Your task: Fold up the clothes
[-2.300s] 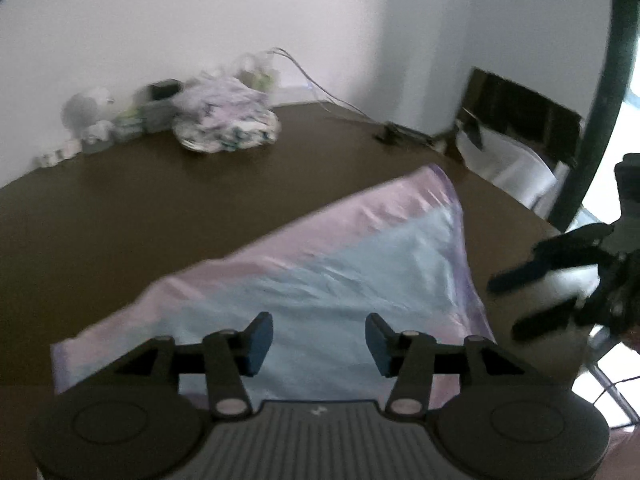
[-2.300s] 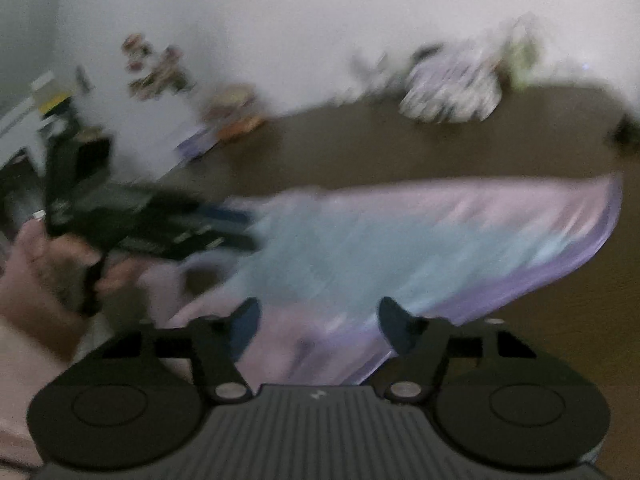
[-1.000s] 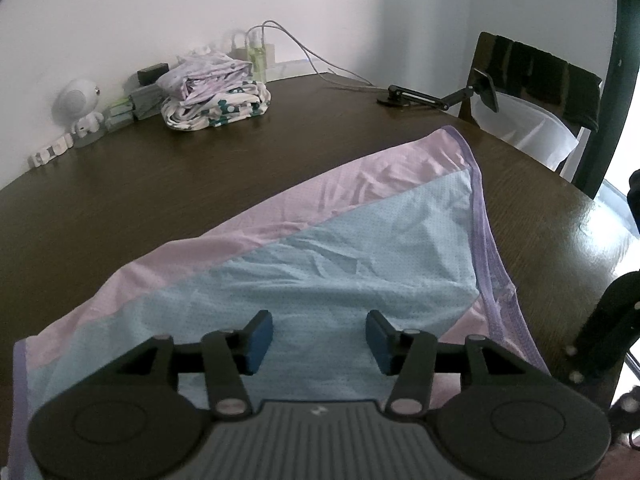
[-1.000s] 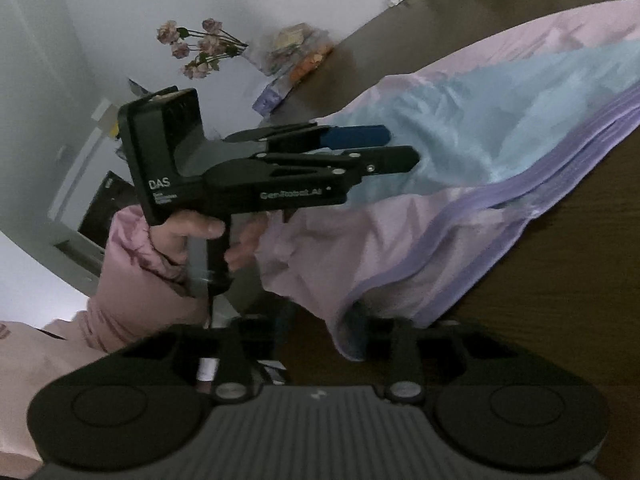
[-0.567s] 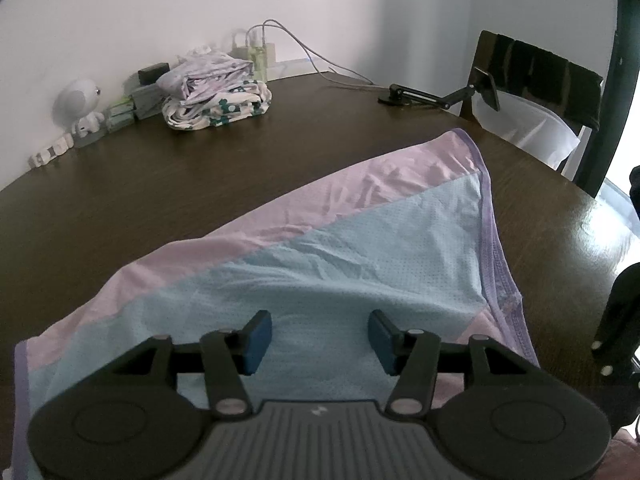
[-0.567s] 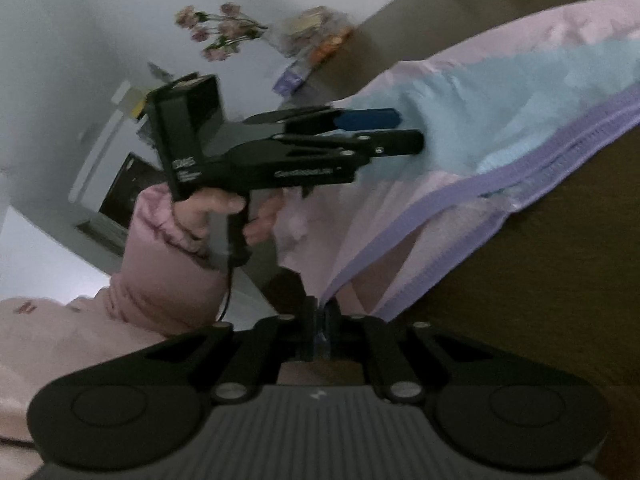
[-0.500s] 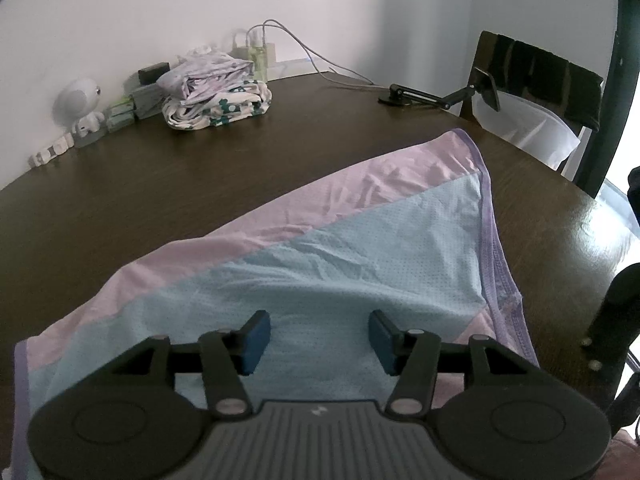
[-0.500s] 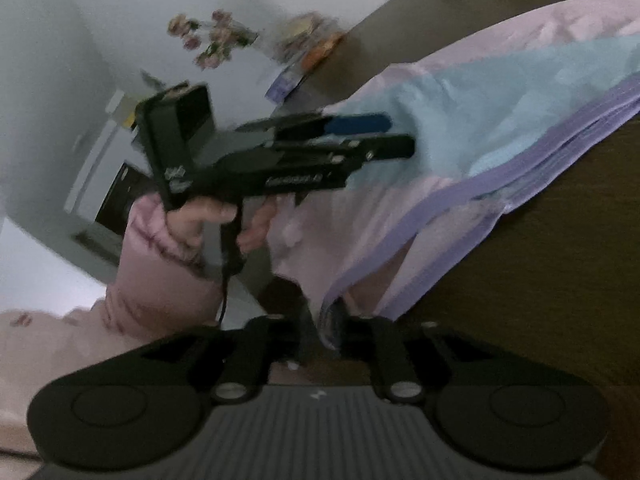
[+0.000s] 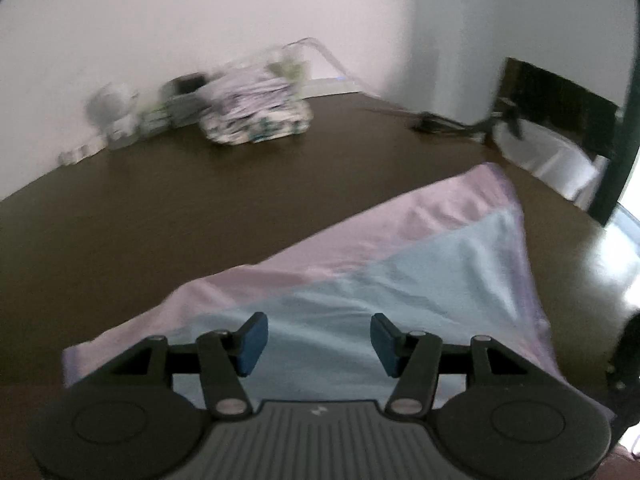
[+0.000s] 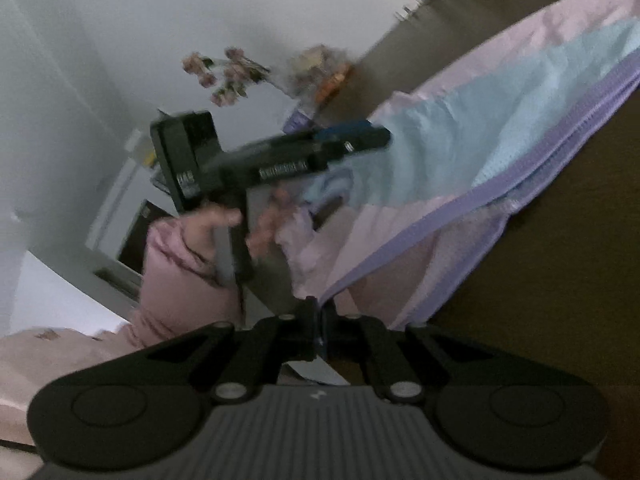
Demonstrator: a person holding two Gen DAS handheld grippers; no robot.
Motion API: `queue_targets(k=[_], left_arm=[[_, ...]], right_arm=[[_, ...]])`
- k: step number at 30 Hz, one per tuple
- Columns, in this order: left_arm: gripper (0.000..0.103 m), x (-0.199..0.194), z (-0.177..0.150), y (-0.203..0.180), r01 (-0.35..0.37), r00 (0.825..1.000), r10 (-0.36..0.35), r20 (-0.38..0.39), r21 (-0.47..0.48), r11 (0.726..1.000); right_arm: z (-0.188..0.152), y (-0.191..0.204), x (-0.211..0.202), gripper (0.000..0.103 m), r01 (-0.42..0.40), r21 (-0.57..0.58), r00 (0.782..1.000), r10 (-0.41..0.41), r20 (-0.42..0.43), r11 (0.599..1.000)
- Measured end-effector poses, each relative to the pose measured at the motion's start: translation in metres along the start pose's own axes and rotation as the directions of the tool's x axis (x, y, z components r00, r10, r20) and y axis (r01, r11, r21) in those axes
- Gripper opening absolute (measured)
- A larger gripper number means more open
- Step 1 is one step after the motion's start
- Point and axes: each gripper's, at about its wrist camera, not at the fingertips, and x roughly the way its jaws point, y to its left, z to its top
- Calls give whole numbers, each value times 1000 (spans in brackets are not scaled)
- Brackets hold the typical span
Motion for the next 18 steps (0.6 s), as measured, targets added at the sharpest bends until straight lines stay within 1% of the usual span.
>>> queue_targets(k=[2, 3, 4, 5, 6, 8, 9, 10, 12, 15, 18], left_arm=[[55, 5, 0, 9, -11, 1000, 11, -14, -22, 1000], [55, 8, 0, 13, -12, 1000, 11, -19, -31, 999], [54, 10, 1, 16, -13, 1000, 12, -18, -37, 999], [54, 12, 2, 19, -13, 1000, 13, -15, -44, 999], [54, 14, 3, 22, -14, 1000, 14, -13, -50, 999], [54, 14, 6, 27, -3, 1000, 3, 4, -72, 997], [54, 13, 9, 29, 7, 1000, -6, 15, -85, 996], [54, 13, 12, 31, 18, 1000, -15, 26, -96, 995], [54, 18, 19, 33, 22, 1000, -20, 23, -96, 995], [44, 29, 27, 28, 26, 1000, -26, -1, -57, 998], [41, 43, 28, 24, 23, 999, -24, -29, -31, 999]], right_arm=[[1, -1, 3, 6, 23, 5, 1000, -23, -13, 1000], [2, -3, 4, 12, 33, 19, 999, -33, -7, 999], [4, -4, 4, 23, 42, 35, 999, -42, 8, 999], [7, -6, 4, 30, 48, 49, 998, -49, 25, 998], [10, -8, 4, 33, 52, 61, 998, -55, 41, 997], [13, -10, 6, 33, 50, 79, 997, -55, 60, 996], [14, -11, 8, 32, 48, 86, 996, -54, 65, 995], [14, -11, 9, 24, 46, 86, 996, -52, 68, 995], [12, -10, 9, 3, 21, 78, 997, -27, 75, 997], [6, -1, 1, 2, -34, 21, 994, 31, 101, 999], [0, 1, -6, 2, -11, -1, 997, 11, 81, 1000]])
